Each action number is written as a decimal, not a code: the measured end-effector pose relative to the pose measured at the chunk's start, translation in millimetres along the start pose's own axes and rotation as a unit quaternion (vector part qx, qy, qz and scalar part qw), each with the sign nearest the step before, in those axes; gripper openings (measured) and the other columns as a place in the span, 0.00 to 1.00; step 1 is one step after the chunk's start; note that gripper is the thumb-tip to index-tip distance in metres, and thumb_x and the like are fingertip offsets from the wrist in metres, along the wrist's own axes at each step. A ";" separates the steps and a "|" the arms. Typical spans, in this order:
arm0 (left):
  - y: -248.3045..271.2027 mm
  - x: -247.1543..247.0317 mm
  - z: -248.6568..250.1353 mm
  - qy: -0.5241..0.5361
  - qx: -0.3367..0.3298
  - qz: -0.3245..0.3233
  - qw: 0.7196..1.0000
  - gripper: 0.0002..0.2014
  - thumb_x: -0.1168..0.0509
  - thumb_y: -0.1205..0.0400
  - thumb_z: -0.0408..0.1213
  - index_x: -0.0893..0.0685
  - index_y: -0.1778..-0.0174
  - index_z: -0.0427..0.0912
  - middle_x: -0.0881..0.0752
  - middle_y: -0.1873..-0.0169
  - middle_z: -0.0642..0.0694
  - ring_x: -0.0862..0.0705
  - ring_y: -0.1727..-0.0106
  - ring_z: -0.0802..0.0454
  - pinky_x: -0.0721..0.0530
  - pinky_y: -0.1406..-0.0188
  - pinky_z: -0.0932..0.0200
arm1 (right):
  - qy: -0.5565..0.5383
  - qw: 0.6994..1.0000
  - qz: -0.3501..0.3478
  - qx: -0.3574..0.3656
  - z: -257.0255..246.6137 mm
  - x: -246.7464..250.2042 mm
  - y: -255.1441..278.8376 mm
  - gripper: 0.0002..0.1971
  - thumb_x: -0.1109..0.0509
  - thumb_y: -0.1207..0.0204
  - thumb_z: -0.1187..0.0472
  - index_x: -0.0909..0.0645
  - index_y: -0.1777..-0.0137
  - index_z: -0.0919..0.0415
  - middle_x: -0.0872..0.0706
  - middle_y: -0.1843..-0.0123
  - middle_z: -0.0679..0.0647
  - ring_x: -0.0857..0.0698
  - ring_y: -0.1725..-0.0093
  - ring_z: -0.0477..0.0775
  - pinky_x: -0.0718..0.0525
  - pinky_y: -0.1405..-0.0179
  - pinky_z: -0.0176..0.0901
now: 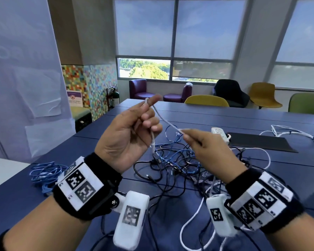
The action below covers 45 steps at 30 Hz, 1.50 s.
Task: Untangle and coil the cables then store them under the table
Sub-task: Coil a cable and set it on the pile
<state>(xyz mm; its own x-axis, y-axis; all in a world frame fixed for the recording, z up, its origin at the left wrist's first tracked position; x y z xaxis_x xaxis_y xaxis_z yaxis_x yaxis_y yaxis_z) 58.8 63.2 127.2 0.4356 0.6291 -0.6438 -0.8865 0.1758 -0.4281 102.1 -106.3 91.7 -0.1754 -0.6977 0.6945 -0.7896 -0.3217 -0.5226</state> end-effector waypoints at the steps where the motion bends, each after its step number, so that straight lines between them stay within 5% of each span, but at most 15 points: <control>1: -2.1 1.0 1.9 -0.022 -0.018 0.015 0.999 0.19 0.45 0.15 0.31 0.27 0.29 0.28 0.24 0.70 0.50 0.25 0.73 0.59 0.21 0.70 0.65 | 0.008 0.999 -0.039 0.005 -3.9 -9.9 3.4 0.13 0.37 0.15 0.53 0.16 0.34 0.46 0.20 0.73 0.42 0.21 0.71 0.37 0.29 0.71 0.28; 4: -6.0 7.0 3.6 -0.131 -0.059 0.062 0.988 0.16 0.49 0.12 0.27 0.28 0.30 0.28 0.10 0.59 0.41 0.12 0.61 0.50 0.13 0.59 0.61 | 0.019 0.993 -0.118 0.022 -19.7 -28.9 13.2 0.12 0.38 0.15 0.60 0.17 0.36 0.55 0.24 0.73 0.43 0.25 0.75 0.36 0.30 0.70 0.30; 7: -5.6 17.1 0.2 -0.229 -0.072 0.101 0.965 0.15 0.51 0.11 0.26 0.28 0.30 0.30 0.13 0.41 0.33 0.12 0.41 0.40 0.15 0.37 0.48 | 0.031 0.987 -0.148 0.048 -37.7 -31.1 20.2 0.08 0.38 0.16 0.61 0.21 0.54 0.61 0.29 0.77 0.46 0.27 0.73 0.44 0.33 0.71 0.38; 9: -4.3 24.1 -4.5 -0.279 -0.059 0.119 0.951 0.16 0.50 0.11 0.27 0.27 0.28 0.33 0.14 0.37 0.37 0.14 0.36 0.43 0.20 0.31 0.43 | 0.028 0.985 -0.161 0.054 -47.7 -27.1 22.2 0.10 0.38 0.16 0.60 0.23 0.59 0.63 0.27 0.76 0.49 0.28 0.72 0.48 0.33 0.71 0.39; 11: -2.7 26.6 -9.5 -0.326 -0.044 0.111 0.938 0.17 0.50 0.11 0.27 0.27 0.27 0.36 0.14 0.38 0.42 0.15 0.35 0.48 0.21 0.29 0.48 | 0.028 0.985 -0.161 0.058 -55.0 -19.2 22.4 0.10 0.37 0.17 0.60 0.17 0.53 0.65 0.22 0.73 0.52 0.26 0.69 0.50 0.31 0.70 0.38; 14: 1.2 22.3 -15.1 -0.417 -0.022 0.064 0.906 0.19 0.49 0.11 0.25 0.29 0.24 0.37 0.12 0.41 0.42 0.13 0.37 0.49 0.20 0.31 0.55 | -0.018 0.992 -0.119 0.033 -61.4 -2.4 19.2 0.09 0.32 0.20 0.62 0.12 0.46 0.56 0.20 0.73 0.48 0.25 0.73 0.46 0.30 0.71 0.31; 19: 7.7 11.7 -21.8 -0.610 0.003 -0.035 0.792 0.14 0.46 0.11 0.29 0.23 0.32 0.42 0.09 0.53 0.48 0.09 0.52 0.48 0.17 0.37 0.54 | -0.148 0.979 -0.128 -0.052 -57.6 18.9 17.0 0.07 0.28 0.23 0.64 0.13 0.51 0.50 0.22 0.75 0.52 0.31 0.78 0.47 0.32 0.79 0.31; 22: 10.4 13.9 -26.7 -0.653 0.015 -0.070 0.754 0.13 0.46 0.11 0.34 0.19 0.40 0.31 0.09 0.66 0.48 0.09 0.63 0.47 0.14 0.46 0.47 | -0.083 0.977 -0.179 -0.079 -47.6 24.8 15.8 0.05 0.27 0.23 0.62 0.14 0.51 0.51 0.21 0.77 0.49 0.30 0.80 0.48 0.30 0.78 0.37; 25: 12.4 17.5 -32.6 -0.661 0.046 -0.073 0.746 0.13 0.46 0.11 0.35 0.20 0.37 0.35 0.15 0.72 0.46 0.18 0.74 0.54 0.14 0.66 0.53 | -0.006 0.981 -0.177 -0.077 -39.7 32.4 13.5 0.03 0.26 0.23 0.59 0.13 0.58 0.51 0.19 0.78 0.48 0.26 0.83 0.42 0.26 0.77 0.37; 28: 14.8 14.5 -37.4 -0.700 0.040 -0.090 0.707 0.10 0.45 0.11 0.38 0.21 0.51 0.39 0.27 0.75 0.52 0.29 0.73 0.57 0.22 0.69 0.52 | 0.039 0.981 -0.175 -0.078 -35.6 37.2 13.7 0.06 0.27 0.23 0.56 0.12 0.62 0.52 0.20 0.79 0.46 0.26 0.83 0.39 0.27 0.77 0.34; 31: 14.7 12.0 -39.1 -0.681 0.067 -0.087 0.724 0.17 0.45 0.15 0.43 0.16 0.52 0.34 0.28 0.74 0.44 0.31 0.71 0.50 0.22 0.67 0.54 | 0.046 0.981 -0.171 -0.077 -32.9 40.0 13.2 0.07 0.26 0.24 0.55 0.12 0.63 0.50 0.20 0.78 0.45 0.25 0.82 0.38 0.28 0.77 0.33; 34: 17.0 13.2 -41.9 -0.552 0.145 -0.057 0.819 0.18 0.45 0.19 0.37 0.12 0.51 0.30 0.36 0.78 0.43 0.34 0.75 0.51 0.11 0.54 0.40 | 0.012 0.989 -0.133 -0.060 -31.4 39.4 9.2 0.06 0.24 0.25 0.55 0.11 0.63 0.50 0.20 0.78 0.47 0.27 0.82 0.40 0.29 0.76 0.33; 36: 20.2 11.4 -42.3 -0.454 0.176 -0.038 0.873 0.18 0.47 0.16 0.31 0.12 0.49 0.27 0.43 0.78 0.47 0.43 0.80 0.54 0.11 0.57 0.39 | -0.021 0.994 -0.090 -0.054 -29.3 37.4 6.2 0.06 0.23 0.26 0.54 0.11 0.64 0.49 0.21 0.79 0.49 0.29 0.83 0.42 0.31 0.76 0.33; 40: 27.5 7.6 -44.8 -0.298 0.203 -0.035 0.932 0.21 0.49 0.12 0.36 0.17 0.44 0.21 0.48 0.76 0.47 0.48 0.83 0.57 0.14 0.65 0.48 | -0.018 0.998 -0.025 -0.053 -20.9 28.6 6.5 0.07 0.24 0.26 0.48 0.12 0.63 0.46 0.26 0.83 0.43 0.29 0.80 0.42 0.34 0.75 0.37; 45: 29.9 11.1 -49.2 -0.091 0.187 0.008 0.978 0.19 0.45 0.15 0.37 0.18 0.40 0.25 0.36 0.80 0.52 0.46 0.86 0.61 0.21 0.76 0.62 | -0.005 0.999 -0.028 -0.025 -17.6 0.4 10.1 0.06 0.32 0.19 0.51 0.15 0.54 0.49 0.24 0.79 0.40 0.26 0.77 0.40 0.31 0.72 0.40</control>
<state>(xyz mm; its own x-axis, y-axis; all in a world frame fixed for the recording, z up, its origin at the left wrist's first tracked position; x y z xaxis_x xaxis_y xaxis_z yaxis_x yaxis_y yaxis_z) 44.8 38.2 76.0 0.4162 0.7522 -0.5108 -0.9030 0.4077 -0.1354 83.7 -98.5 95.4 -0.1250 -0.6858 0.7170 -0.8265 -0.3279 -0.4577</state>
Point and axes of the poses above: each hand's wrist, its own y-axis away from the middle knuckle, its own x-axis out of the back of the hand, z = x × y, the point moved 6 cm from there along -y, towards the middle knuckle
